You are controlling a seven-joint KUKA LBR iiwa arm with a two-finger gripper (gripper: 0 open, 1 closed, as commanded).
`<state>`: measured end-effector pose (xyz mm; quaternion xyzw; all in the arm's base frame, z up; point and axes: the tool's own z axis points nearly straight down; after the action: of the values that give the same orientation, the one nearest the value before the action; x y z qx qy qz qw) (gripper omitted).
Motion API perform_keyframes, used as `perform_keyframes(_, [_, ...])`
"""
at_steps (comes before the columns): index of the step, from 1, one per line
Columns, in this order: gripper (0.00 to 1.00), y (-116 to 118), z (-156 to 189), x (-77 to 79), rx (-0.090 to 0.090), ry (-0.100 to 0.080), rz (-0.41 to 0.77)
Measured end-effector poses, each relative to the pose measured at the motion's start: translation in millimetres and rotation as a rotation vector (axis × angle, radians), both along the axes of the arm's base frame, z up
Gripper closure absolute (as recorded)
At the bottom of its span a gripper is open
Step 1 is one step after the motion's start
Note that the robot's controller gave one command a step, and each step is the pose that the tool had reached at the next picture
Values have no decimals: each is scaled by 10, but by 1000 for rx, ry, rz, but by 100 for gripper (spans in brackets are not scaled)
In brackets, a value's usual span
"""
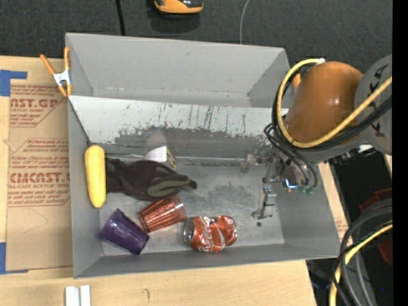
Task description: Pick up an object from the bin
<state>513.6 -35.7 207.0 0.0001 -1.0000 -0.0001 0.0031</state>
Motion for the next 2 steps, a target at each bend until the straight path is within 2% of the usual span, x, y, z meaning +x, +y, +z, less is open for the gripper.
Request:
perform_keyframes(1, [0,1,46,14,0,-8,0])
perform_keyframes(2, [0,184,-484,-93,0,-14,-8])
